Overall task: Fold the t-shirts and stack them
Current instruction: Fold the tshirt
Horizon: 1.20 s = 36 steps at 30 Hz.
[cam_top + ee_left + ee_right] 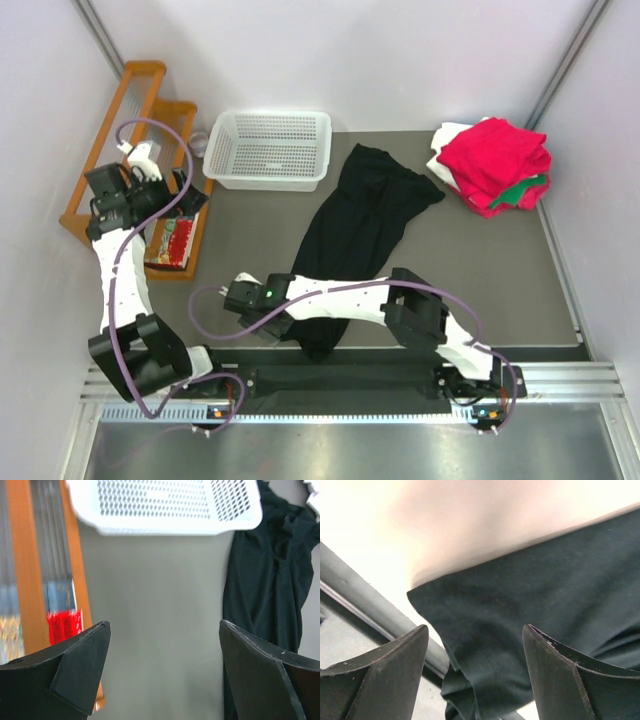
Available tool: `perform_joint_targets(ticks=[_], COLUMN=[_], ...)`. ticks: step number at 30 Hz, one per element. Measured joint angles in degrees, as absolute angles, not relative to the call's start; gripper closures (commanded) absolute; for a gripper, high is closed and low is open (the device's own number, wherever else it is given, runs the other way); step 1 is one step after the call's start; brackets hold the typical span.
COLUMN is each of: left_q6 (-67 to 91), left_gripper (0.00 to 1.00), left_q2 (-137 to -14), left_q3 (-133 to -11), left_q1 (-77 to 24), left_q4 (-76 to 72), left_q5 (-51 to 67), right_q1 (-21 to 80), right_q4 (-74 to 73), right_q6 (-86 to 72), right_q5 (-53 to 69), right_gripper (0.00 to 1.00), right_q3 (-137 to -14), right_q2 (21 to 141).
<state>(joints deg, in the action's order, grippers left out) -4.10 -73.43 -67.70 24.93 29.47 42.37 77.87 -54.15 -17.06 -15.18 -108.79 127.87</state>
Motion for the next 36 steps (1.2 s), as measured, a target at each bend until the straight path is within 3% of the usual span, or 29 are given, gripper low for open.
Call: perform_joint_targets(ticks=[6, 9, 12, 16, 18, 36], left_q6=[-2.1, -1.6, -1.6, -1.8, -2.3, -4.5], left_gripper=[0.06, 0.06, 0.06, 0.06, 0.06, 0.05], left_q2=[-76.7, -77.6, -78.0, -78.0, -78.0, -77.3], left_q3=[-74.8, -75.4, -75.4, -75.4, -75.3, -72.6], left_q1=[19.6, 18.5, 17.7, 17.0, 16.7, 14.0], left_q4=[28.6, 28.3, 28.3, 28.3, 28.3, 28.3], left_q5=[40.0, 39.0, 37.8, 37.0, 36.5, 33.8], right_q1=[78.5, 78.6, 78.6, 78.7, 78.7, 75.8], right_q4=[-54.6, -54.7, -54.9, -54.9, -55.1, -56.9], right_q6=[-16.1, -15.4, -15.0, -15.0, -14.7, -13.9], right_q5=[-14.8, -14.7, -14.7, -14.1, -13.8, -10.8], right_gripper=[0.27, 0.35, 0.49, 0.79, 0.85, 0.83], right_q3=[-109.8, -110.9, -111.2, -112.4, -113.4, -129.5], right_q2=[131.9, 132.1, 132.6, 133.7, 134.4, 143.2])
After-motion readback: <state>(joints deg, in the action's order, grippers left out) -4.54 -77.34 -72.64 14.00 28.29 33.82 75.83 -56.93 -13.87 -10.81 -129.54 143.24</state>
